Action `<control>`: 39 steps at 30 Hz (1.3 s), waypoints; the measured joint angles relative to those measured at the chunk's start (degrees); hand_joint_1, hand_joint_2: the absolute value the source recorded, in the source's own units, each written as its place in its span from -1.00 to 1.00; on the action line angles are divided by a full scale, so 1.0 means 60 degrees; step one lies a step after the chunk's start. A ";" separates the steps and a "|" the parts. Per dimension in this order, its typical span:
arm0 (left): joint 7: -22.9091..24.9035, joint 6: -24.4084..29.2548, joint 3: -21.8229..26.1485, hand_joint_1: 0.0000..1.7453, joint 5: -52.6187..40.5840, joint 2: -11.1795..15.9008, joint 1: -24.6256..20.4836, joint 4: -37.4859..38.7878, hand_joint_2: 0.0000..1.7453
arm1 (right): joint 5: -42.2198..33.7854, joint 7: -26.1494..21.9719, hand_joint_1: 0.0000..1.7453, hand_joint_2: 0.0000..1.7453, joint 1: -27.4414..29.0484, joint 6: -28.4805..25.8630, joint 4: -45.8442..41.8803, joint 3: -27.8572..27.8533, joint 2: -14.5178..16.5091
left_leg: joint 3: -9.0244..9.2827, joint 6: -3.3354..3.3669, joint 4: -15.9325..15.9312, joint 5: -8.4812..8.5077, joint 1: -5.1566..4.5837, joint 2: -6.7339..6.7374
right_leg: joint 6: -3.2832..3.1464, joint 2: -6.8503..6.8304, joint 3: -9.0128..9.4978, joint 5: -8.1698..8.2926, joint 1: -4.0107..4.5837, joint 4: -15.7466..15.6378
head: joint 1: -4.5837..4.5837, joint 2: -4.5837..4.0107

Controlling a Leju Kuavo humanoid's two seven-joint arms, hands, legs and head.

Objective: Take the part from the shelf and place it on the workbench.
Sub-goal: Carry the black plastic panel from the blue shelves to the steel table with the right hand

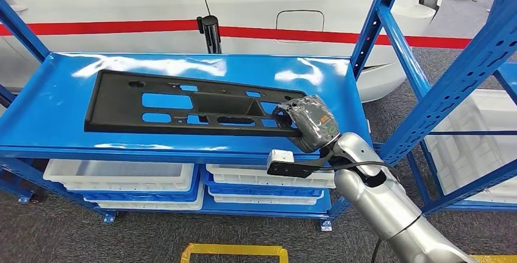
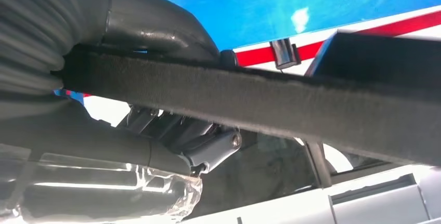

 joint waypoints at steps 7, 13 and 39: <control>0.0000 0.0034 0.0003 -1.00 -0.0102 0.0020 0.0011 0.0000 1.00 | 0.0226 0.0005 1.00 1.00 0.0078 0.0156 -0.0016 -0.0126 0.0085 | -0.0712 -0.0360 0.1418 -0.1068 0.0097 0.0002 | -0.0545 0.0007 -0.0348 0.0309 -0.0030 -0.0072 | -0.0092 0.0000; 0.0007 0.0033 0.0003 -1.00 -0.0119 0.0023 0.0003 0.0000 1.00 | 0.0245 0.0016 1.00 1.00 0.0126 0.0204 -0.0023 -0.0218 0.0066 | 0.0007 -0.0339 0.1486 -0.1094 0.0132 0.0008 | -0.0606 -0.0024 -0.0838 0.0710 0.0106 -0.0064 | -0.0107 0.0000; -0.0009 0.0012 0.0006 -1.00 -0.0130 0.0025 0.0025 0.0001 1.00 | 0.0234 -0.0006 1.00 1.00 0.0099 0.0233 -0.0106 -0.0427 -0.0075 | -0.1353 -0.0440 0.2232 -0.1203 0.0087 0.0018 | -0.0760 -0.0100 0.0068 0.0169 0.0099 -0.0381 | -0.0124 0.0000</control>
